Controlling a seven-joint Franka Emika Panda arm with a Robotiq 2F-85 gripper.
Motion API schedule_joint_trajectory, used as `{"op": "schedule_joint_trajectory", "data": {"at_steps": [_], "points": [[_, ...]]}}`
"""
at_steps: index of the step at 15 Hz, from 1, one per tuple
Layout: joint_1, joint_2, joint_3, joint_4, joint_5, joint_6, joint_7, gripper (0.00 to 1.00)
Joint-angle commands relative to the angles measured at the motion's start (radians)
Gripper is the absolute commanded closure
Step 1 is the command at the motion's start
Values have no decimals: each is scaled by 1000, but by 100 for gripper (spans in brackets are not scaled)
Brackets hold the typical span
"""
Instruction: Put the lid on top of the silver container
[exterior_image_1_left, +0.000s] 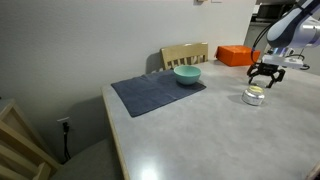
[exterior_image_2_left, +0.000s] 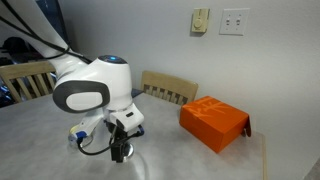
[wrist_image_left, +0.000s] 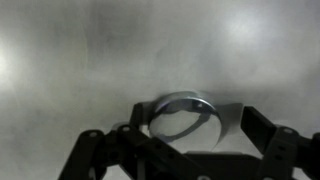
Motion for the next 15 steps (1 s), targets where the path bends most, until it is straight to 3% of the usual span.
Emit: {"op": "schedule_joint_trajectory", "data": {"at_steps": [1, 2, 10, 11, 13, 15], "points": [[20, -4, -33, 50, -29, -83, 28, 25], [23, -8, -40, 55, -35, -97, 32, 28], [19, -44, -70, 125, -83, -206, 42, 84], [19, -48, -71, 131, -87, -216, 42, 41], [16, -45, -67, 141, -88, -225, 41, 44], [13, -32, -62, 151, -85, -233, 39, 31]]}}
